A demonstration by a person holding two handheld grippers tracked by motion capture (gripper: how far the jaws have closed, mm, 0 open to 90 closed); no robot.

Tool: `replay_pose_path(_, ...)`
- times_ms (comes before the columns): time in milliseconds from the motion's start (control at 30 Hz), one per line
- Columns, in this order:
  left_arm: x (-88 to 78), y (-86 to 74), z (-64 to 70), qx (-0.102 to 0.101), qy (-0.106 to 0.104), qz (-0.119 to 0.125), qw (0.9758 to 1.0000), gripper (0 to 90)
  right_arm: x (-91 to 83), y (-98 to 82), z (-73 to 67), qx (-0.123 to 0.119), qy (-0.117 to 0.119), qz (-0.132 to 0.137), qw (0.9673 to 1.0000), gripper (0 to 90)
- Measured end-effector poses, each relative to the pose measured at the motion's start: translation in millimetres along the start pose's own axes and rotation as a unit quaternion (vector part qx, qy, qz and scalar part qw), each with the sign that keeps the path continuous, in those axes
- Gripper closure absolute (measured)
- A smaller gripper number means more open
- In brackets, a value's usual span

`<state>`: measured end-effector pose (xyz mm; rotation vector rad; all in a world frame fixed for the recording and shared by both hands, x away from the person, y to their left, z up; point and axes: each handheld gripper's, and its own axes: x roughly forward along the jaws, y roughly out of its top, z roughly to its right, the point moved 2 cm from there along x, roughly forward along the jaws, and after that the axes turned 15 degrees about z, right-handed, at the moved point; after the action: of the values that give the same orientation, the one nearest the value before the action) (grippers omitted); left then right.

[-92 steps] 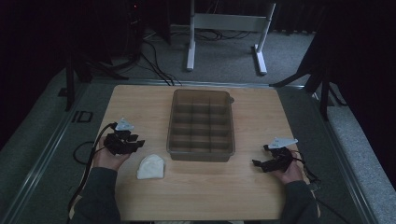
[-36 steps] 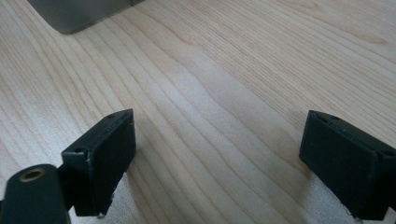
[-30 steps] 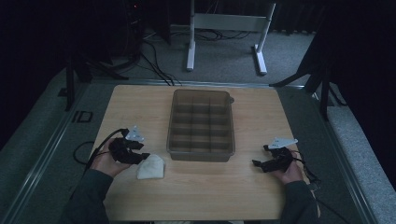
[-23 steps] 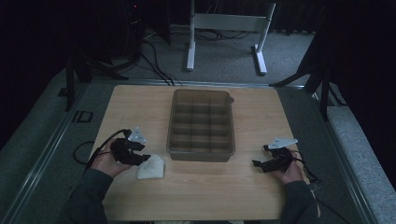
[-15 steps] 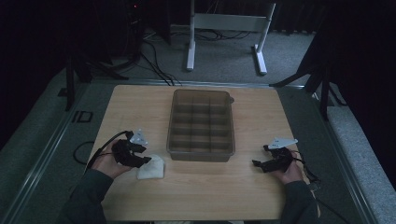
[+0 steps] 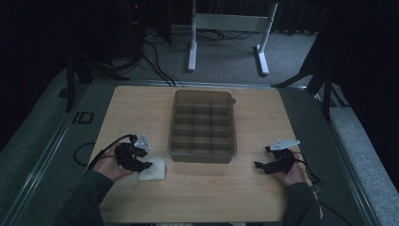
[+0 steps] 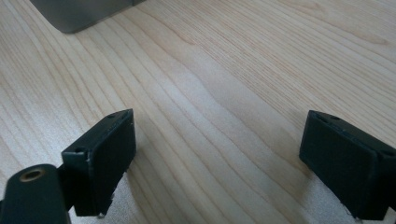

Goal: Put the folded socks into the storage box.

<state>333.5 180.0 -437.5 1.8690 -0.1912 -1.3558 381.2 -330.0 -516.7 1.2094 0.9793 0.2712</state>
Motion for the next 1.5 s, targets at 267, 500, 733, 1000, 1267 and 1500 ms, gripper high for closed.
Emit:
replay_pose_path(267, 4.2, -0.8, 5.4, 0.012, -0.010, -0.014, 0.9998, 52.2, 0.0, 0.0, 0.0, 0.000, 0.000, 0.000, 1.0000, 10.3)
replay_pose_path(500, 8.0, -1.0, 7.9, 0.018, -0.014, -0.023, 0.9995, 51.3, 0.0, 0.0, 0.0, 0.000, 0.000, 0.000, 1.0000, 10.3)
replay_pose_path(733, 10.4, -0.3, 9.7, 0.023, -0.018, -0.026, 0.9992, 50.4, 0.0, 0.0, 0.0, 0.000, 0.000, 0.000, 1.0000, 10.3)
replay_pose_path(1000, 18.5, -0.1, 14.7, 0.033, -0.034, -0.038, 0.9981, 49.9, 0.0, 0.0, 0.0, 0.000, 0.000, 0.000, 1.0000, 10.3)
replay_pose_path(1267, 27.6, 0.9, 14.7, 0.033, -0.042, -0.044, 0.9976, 49.7, 0.0, 0.0, 0.0, 0.000, 0.000, 0.000, 1.0000, 10.3)
replay_pose_path(1500, 40.6, 1.1, 14.3, 0.035, -0.039, -0.058, 0.9970, 44.2, 0.0, 0.0, 0.0, 0.000, 0.000, 0.000, 1.0000, 10.3)
